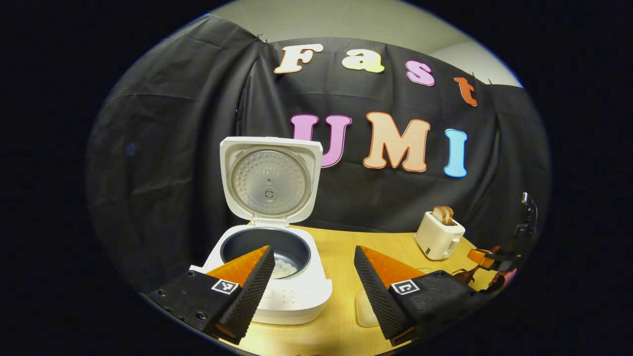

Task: Close the left gripper, press the button to open the rice cooker; take a wooden spoon from the chopstick holder with the right hand, scoop a spoonful of rice and pour it into the rice cooker, then put the wooden spoon back into the chopstick holder.

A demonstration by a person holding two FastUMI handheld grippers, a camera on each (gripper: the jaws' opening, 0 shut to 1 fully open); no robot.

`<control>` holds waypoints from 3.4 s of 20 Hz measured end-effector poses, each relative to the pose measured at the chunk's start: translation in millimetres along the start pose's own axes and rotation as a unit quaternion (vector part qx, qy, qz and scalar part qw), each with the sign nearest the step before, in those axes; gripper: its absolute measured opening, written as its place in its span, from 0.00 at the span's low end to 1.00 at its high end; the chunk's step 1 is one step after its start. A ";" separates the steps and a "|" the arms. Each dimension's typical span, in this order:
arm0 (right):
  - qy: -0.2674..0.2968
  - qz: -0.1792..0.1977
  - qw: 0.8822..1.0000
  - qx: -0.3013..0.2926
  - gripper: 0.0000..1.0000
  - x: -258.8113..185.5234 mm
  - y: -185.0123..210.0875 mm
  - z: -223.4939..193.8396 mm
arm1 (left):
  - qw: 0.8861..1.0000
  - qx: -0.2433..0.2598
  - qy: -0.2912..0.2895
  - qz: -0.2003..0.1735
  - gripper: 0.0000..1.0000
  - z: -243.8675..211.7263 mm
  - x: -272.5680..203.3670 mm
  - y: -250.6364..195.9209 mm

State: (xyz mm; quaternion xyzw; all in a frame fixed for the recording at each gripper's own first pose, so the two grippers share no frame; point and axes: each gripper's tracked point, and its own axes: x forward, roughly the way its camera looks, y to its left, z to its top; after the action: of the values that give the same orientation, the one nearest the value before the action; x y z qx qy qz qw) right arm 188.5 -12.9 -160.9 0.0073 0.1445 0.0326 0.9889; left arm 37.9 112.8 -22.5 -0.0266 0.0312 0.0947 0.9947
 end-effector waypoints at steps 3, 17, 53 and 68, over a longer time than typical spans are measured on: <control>-0.010 0.032 0.999 -0.022 0.32 -8.6 11.4 27.4 | 1.000 -0.016 -0.010 0.016 0.95 3.6 -4.8 -1.9; -0.075 0.087 0.993 -0.012 0.32 -41.6 105.6 111.1 | 1.000 -0.012 -0.004 -0.007 0.95 4.7 1.4 31.4; 0.017 0.054 0.987 0.151 0.32 -19.0 209.4 -3.5 | 0.996 0.022 0.013 -0.088 0.95 -3.9 21.2 89.1; -0.048 0.095 0.976 0.190 0.31 -33.8 248.7 107.2 | 0.996 -0.004 0.003 -0.094 0.96 3.3 15.2 89.7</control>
State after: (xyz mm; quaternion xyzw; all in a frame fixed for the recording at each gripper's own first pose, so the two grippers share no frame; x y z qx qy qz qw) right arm 171.4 232.4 -42.6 0.2099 0.0989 0.0978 0.9678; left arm 35.9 203.8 -24.4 -0.0341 0.0316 0.0012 0.9989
